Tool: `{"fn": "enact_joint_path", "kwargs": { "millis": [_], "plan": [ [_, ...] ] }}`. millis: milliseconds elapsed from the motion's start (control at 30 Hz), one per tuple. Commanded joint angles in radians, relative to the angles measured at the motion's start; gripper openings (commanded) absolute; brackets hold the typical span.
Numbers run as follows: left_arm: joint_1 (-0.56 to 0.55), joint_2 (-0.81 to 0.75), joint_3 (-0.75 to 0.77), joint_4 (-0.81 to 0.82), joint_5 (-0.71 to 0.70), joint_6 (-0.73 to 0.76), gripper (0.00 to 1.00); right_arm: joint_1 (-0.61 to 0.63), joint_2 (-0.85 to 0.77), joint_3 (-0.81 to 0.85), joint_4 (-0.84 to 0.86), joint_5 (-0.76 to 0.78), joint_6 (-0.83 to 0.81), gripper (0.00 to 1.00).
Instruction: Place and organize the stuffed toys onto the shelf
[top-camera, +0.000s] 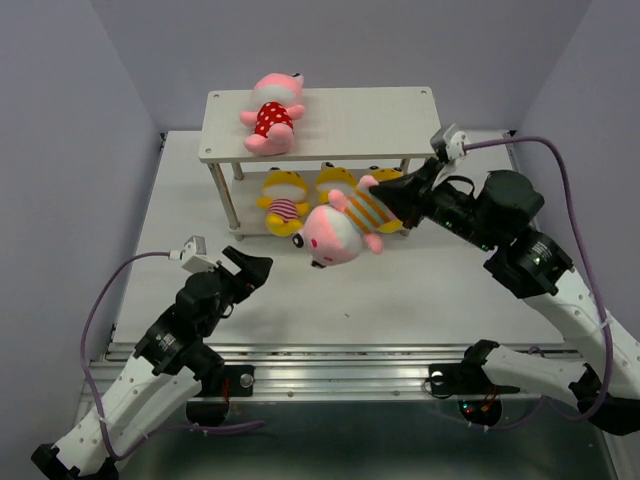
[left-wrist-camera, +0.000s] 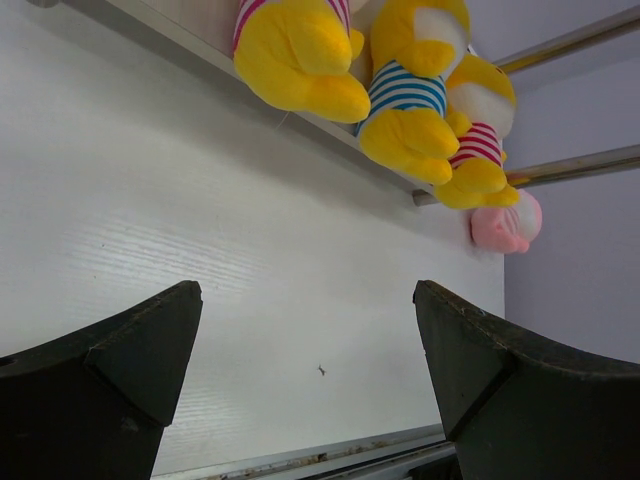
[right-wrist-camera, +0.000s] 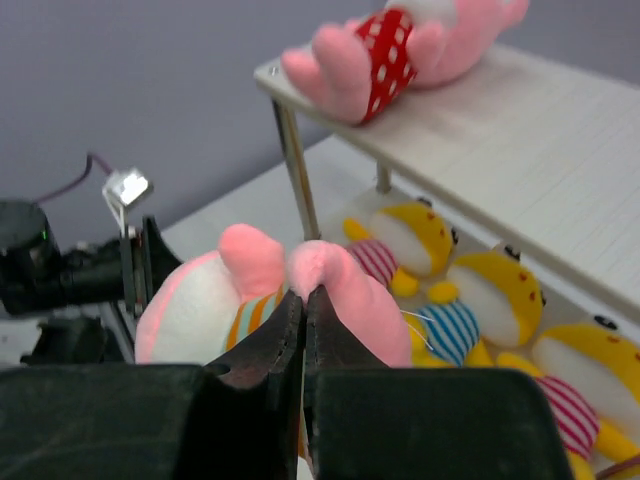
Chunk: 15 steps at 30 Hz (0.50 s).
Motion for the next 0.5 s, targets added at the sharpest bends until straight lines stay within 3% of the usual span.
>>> {"fn": "enact_joint_path", "kwargs": {
  "millis": [0,167,333,467],
  "plan": [
    [-0.004,0.008,0.035,0.066,0.003,0.035,0.99,0.001,0.081,0.211,0.095,0.294,0.095,0.01],
    [-0.004,0.028,0.039,0.073,0.015,0.039,0.99,0.001,0.203,0.406,0.079,0.493,0.09,0.01],
    [-0.004,0.03,0.052,0.087,0.024,0.056,0.99,0.001,0.349,0.605,0.083,0.949,0.054,0.01],
    [-0.004,0.039,0.07,0.078,0.01,0.068,0.99,0.001,0.523,0.8,0.082,1.199,-0.014,0.01]
  ]
}}
